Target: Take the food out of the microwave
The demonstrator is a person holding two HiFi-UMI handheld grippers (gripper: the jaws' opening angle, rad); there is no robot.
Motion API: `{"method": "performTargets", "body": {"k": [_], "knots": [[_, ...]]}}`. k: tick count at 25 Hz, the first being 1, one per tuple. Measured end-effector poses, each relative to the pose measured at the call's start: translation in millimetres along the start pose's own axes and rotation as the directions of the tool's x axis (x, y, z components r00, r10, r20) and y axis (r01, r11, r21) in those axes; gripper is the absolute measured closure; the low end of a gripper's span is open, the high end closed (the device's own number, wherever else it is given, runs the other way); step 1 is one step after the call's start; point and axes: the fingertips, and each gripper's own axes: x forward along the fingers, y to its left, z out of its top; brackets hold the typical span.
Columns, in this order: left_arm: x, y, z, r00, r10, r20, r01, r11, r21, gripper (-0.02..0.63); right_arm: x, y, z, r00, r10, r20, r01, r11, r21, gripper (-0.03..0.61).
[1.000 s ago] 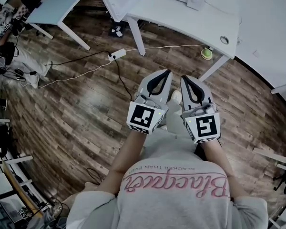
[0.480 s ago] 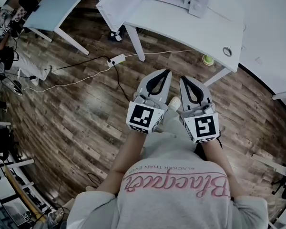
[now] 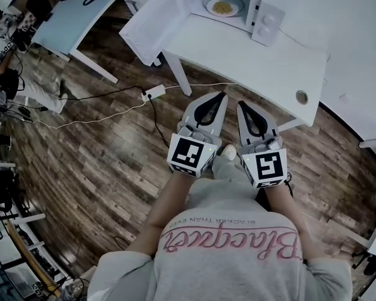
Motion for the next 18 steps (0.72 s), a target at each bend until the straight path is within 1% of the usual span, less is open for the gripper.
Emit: {"method": "performTargets", "body": {"k": [10,18], "knots": [[83.1,51.9,6.8,0.999,0.036,0.003,-0.036,0.999,0.003,0.607,77.0,-55.2,3.7,0.998,0.061,-0.007,-0.061,0.998,0.001,0.568],[127.2,72.6,-9.8,0.998,0.06,-0.029,-0.06,0.998,-0.021,0.607,111.5,-83.9,-9.2,0.995,0.094,-0.034,-0.094,0.995,0.016,0.568]]}}
